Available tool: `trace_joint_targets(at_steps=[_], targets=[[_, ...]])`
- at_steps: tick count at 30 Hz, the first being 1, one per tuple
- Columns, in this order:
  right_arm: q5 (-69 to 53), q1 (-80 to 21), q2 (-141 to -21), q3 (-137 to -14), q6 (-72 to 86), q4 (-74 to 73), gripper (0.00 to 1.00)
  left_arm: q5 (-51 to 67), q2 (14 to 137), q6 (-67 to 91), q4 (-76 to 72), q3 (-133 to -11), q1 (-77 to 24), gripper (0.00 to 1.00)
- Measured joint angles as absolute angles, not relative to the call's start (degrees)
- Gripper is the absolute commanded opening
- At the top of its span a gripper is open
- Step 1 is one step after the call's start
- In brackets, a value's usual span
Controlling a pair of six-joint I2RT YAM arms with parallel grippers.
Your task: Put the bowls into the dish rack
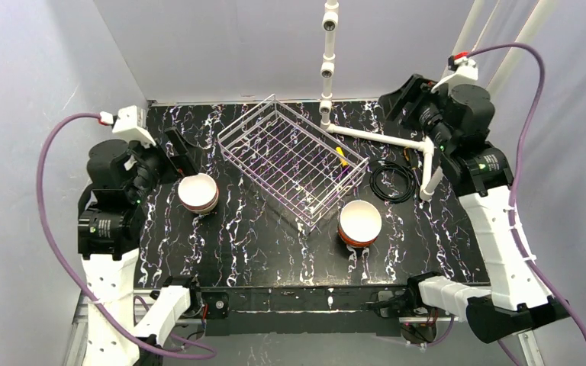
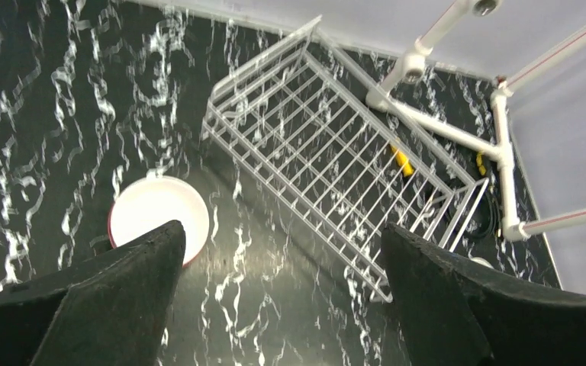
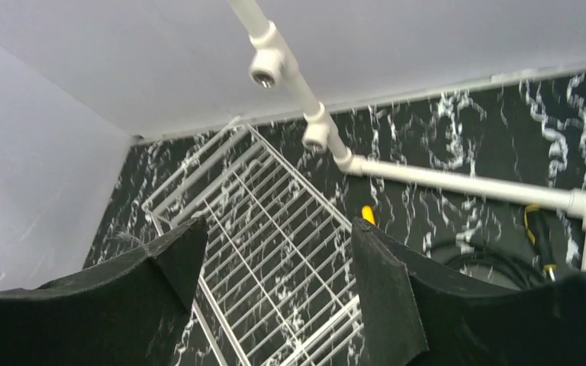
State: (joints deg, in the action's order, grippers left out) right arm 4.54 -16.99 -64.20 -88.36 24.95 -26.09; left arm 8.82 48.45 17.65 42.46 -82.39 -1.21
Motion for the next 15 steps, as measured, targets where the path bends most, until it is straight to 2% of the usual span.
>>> trace_joint_targets(at_steps=[3, 8, 11, 15], targets=[[4.4, -17.0, -64.0, -84.5, 26.9, -26.8, 0.8, 9.0, 48.1, 19.0, 42.8, -78.0, -1.2, 0.98], [3.2, -17.0, -62.0, -78.8, 27.1, -26.2, 0.74, 10.3, 49.2, 21.1, 43.0, -72.1, -1.2, 0.98], [3.0, -17.0, -62.4, -77.2, 27.2, -25.4, 0.82, 8.6, 51.4, 22.9, 42.9, -68.7, -1.2, 0.98], [2.2, -17.0, -62.8, -73.0, 26.7, -23.9, 0.86, 1.2, 58.0, 27.5, 42.9, -64.4, -1.2, 0.98]])
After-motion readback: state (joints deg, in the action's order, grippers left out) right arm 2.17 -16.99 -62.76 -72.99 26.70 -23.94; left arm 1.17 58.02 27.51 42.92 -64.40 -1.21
